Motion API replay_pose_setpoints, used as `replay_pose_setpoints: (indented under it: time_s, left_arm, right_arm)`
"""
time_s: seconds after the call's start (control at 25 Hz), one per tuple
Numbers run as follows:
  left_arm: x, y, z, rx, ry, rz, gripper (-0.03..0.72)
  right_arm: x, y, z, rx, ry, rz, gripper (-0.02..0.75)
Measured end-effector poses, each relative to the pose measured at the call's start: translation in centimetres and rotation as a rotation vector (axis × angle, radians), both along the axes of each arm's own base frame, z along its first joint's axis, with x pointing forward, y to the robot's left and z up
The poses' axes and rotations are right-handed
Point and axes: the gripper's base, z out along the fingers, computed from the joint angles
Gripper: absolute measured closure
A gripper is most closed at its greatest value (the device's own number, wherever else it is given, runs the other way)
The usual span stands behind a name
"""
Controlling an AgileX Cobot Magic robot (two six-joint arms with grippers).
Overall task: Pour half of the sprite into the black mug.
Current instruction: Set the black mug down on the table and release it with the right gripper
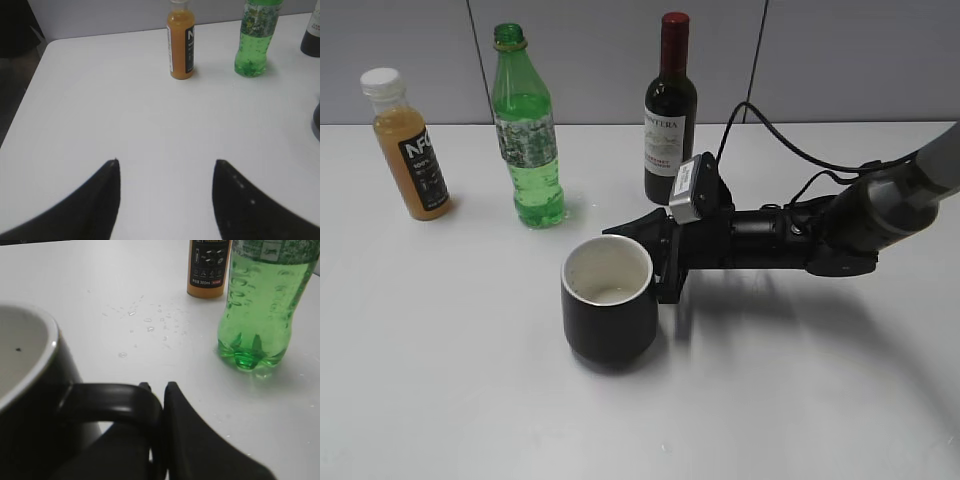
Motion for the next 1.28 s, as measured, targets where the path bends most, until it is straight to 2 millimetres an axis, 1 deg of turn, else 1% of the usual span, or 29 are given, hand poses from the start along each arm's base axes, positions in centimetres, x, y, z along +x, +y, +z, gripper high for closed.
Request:
replay_pose_setpoints:
  time_s: [0.28,0.4,0.64,0.72,0.84,1.08,1.28]
  left_arm:
    - [0.0,0.0,0.0,0.000,0.000,0.000,0.240]
    - [0.0,0.0,0.0,0.000,0.000,0.000,0.240]
    - [0.0,0.0,0.0,0.000,0.000,0.000,0.240]
    - [0.0,0.0,0.0,0.000,0.000,0.000,0.240]
    - [0.0,0.0,0.0,0.000,0.000,0.000,0.240]
    - [0.0,0.0,0.0,0.000,0.000,0.000,0.240]
    - [0.0,0.0,0.0,0.000,0.000,0.000,0.240]
  right_arm:
    - [0.1,0.0,-0.1,-0.016,-0.012,-0.005,0.699]
    - [0.1,0.0,-0.2,-0.021,-0.012,-0.007,0.685]
    - [0.2,0.0,-0.1,-0.010,-0.008,-0.021,0.528]
    - [0.2,0.0,0.0,-0.003,-0.009,-0.021,0.506]
    - [0.3,-0.2,0.0,-0.005,-0.007,-0.022,0.497]
    - [0.7,-1.3,-0.2,-0.022,0.010,-0.020,0.491]
    - [1.2,-3.4,0.5,-0.073,0.069,-0.018,0.490]
